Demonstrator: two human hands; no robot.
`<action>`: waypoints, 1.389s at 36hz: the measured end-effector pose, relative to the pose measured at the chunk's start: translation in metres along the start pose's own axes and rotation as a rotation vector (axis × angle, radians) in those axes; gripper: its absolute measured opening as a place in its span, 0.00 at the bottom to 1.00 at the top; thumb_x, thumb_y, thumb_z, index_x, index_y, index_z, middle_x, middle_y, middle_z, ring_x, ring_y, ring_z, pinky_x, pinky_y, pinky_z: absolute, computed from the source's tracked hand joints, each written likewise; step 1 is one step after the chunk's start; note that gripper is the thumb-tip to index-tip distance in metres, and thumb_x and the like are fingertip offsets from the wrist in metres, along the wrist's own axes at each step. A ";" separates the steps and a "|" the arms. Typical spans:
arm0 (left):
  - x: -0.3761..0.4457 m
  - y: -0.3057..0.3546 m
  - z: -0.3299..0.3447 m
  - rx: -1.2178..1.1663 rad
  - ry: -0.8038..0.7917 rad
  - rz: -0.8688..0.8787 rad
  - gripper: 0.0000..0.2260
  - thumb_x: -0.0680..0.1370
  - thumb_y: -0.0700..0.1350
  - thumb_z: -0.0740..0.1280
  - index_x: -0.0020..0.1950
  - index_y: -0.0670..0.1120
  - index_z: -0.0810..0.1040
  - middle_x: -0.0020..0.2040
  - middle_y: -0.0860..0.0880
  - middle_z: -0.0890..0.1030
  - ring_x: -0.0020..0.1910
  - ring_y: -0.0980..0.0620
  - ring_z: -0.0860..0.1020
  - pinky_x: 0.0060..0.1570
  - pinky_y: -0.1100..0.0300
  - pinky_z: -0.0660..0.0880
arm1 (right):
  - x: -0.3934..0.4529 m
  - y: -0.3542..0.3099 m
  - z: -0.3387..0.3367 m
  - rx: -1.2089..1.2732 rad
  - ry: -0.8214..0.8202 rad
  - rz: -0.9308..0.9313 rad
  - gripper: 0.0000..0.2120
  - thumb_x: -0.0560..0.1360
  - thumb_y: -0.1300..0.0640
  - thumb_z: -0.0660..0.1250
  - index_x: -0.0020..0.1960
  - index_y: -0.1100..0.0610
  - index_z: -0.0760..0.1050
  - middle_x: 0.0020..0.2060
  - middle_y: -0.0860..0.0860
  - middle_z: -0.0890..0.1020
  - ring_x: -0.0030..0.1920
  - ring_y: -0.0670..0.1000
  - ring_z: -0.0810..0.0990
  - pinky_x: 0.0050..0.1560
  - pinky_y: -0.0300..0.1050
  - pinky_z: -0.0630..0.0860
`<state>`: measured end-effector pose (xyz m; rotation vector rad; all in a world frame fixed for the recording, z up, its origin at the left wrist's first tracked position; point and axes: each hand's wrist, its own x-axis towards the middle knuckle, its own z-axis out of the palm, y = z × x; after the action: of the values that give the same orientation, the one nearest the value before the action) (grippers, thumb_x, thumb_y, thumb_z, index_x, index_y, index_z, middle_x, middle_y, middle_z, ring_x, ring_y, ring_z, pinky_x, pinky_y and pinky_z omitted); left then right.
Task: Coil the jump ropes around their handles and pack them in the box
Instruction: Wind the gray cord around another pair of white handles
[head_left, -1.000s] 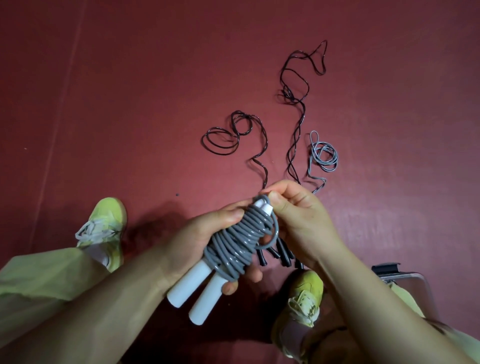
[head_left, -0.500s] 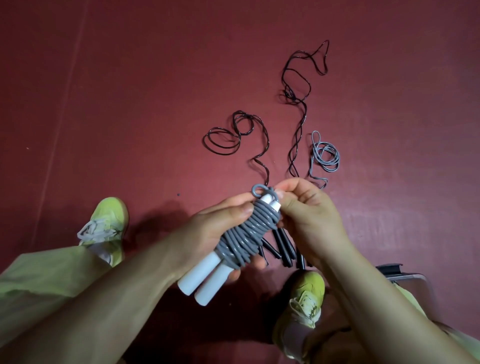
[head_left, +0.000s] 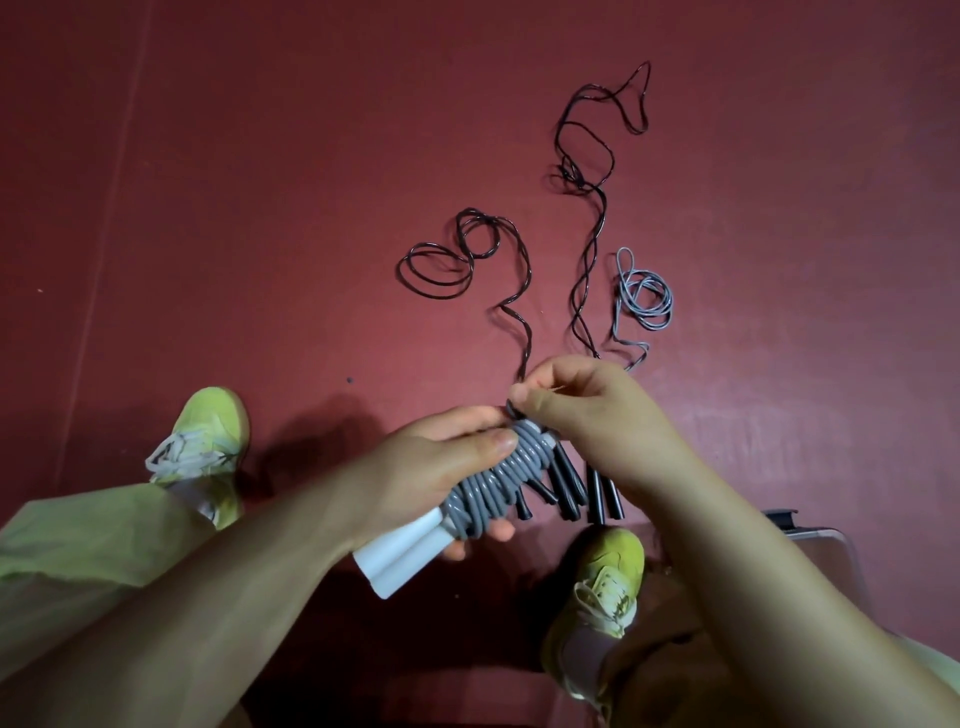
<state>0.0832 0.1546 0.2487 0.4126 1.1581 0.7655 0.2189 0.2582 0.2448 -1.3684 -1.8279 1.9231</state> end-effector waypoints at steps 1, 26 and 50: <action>0.000 0.000 0.000 0.006 0.004 -0.007 0.19 0.66 0.55 0.65 0.57 0.55 0.75 0.42 0.47 0.84 0.38 0.44 0.83 0.24 0.60 0.75 | 0.001 0.002 0.001 -0.044 0.014 -0.030 0.10 0.75 0.56 0.70 0.35 0.54 0.76 0.29 0.49 0.76 0.32 0.46 0.72 0.38 0.43 0.70; 0.007 0.010 0.032 -0.099 0.151 0.156 0.09 0.80 0.47 0.60 0.55 0.47 0.77 0.42 0.43 0.82 0.31 0.48 0.80 0.24 0.62 0.75 | -0.040 -0.002 -0.011 0.199 0.314 0.041 0.11 0.78 0.46 0.63 0.48 0.53 0.78 0.40 0.42 0.80 0.45 0.44 0.77 0.55 0.48 0.74; 0.155 -0.010 0.273 0.784 -0.091 0.125 0.22 0.81 0.58 0.52 0.70 0.50 0.67 0.67 0.50 0.73 0.67 0.54 0.69 0.66 0.60 0.62 | -0.154 0.144 -0.174 0.646 0.630 0.098 0.14 0.78 0.45 0.63 0.48 0.55 0.79 0.39 0.50 0.84 0.38 0.47 0.80 0.44 0.46 0.75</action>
<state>0.3695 0.2838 0.2397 1.1673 1.3263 0.3624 0.4910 0.2458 0.2254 -1.5681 -0.7778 1.6242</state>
